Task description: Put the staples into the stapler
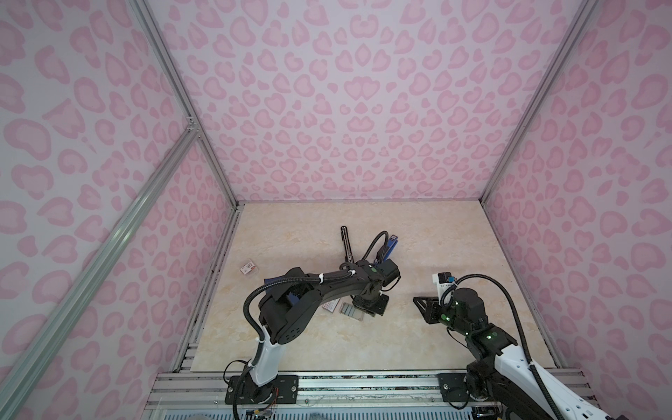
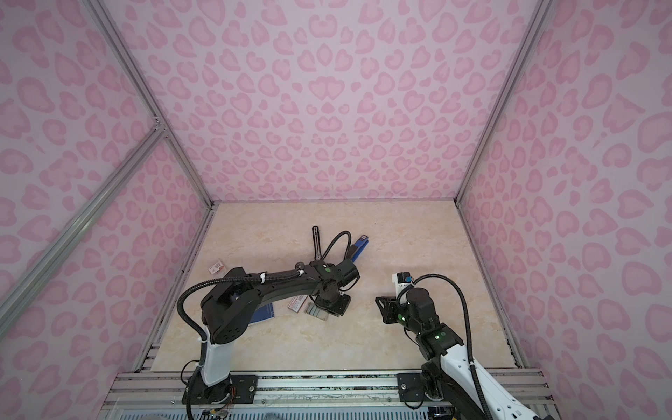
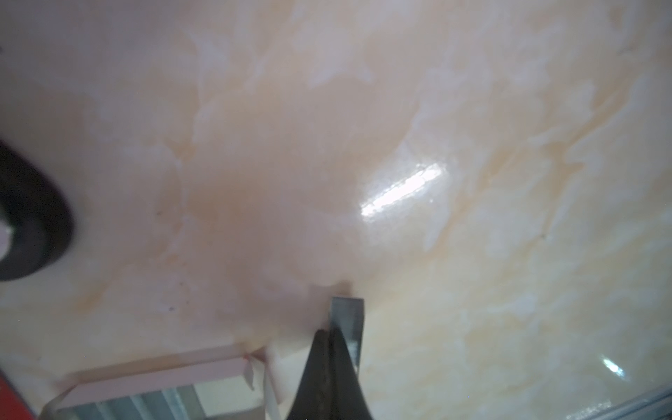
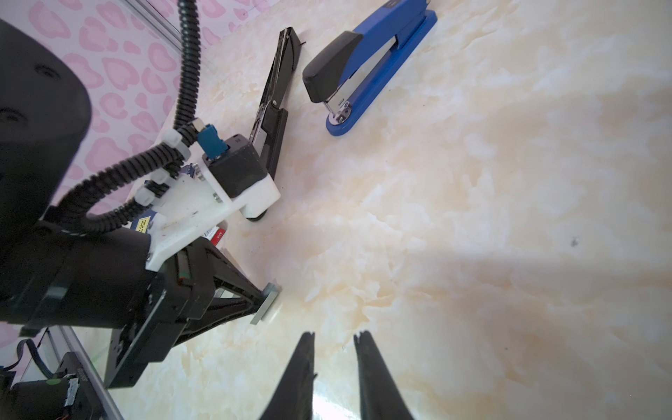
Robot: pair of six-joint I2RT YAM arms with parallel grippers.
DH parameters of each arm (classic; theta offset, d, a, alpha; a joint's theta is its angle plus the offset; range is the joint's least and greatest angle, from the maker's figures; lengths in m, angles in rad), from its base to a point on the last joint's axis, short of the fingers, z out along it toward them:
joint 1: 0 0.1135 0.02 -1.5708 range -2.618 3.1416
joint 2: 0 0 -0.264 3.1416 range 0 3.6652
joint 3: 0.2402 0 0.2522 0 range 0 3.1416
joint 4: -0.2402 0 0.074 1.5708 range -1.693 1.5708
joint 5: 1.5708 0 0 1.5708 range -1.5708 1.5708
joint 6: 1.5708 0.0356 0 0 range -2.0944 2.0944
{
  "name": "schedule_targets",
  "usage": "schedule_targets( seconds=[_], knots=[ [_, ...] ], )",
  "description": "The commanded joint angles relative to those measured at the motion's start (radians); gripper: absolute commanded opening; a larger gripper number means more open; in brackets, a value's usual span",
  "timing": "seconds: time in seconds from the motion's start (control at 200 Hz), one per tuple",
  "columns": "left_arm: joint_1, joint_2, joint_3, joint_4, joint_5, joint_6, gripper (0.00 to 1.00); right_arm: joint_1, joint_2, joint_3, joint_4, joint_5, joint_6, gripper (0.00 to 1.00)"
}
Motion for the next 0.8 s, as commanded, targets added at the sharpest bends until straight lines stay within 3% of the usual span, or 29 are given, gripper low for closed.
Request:
schedule_targets(
  seconds=[0.0,0.25,0.505,0.795],
  knots=[
    [0.014,-0.064,-0.008,0.018,-0.017,0.016,0.03,0.0,-0.013,0.038,0.001,-0.029,0.008,0.25],
    [0.138,-0.292,-0.11,0.223,0.146,0.033,0.03,-0.009,0.075,0.193,0.062,-0.107,0.05,0.33],
    [0.275,-0.501,-0.224,0.455,0.349,-0.006,0.03,-0.071,0.21,0.284,0.39,-0.289,0.182,0.38],
    [0.293,-0.674,-0.317,0.691,0.584,-0.028,0.03,-0.078,0.368,0.367,0.764,-0.531,0.392,0.42]
  ],
)
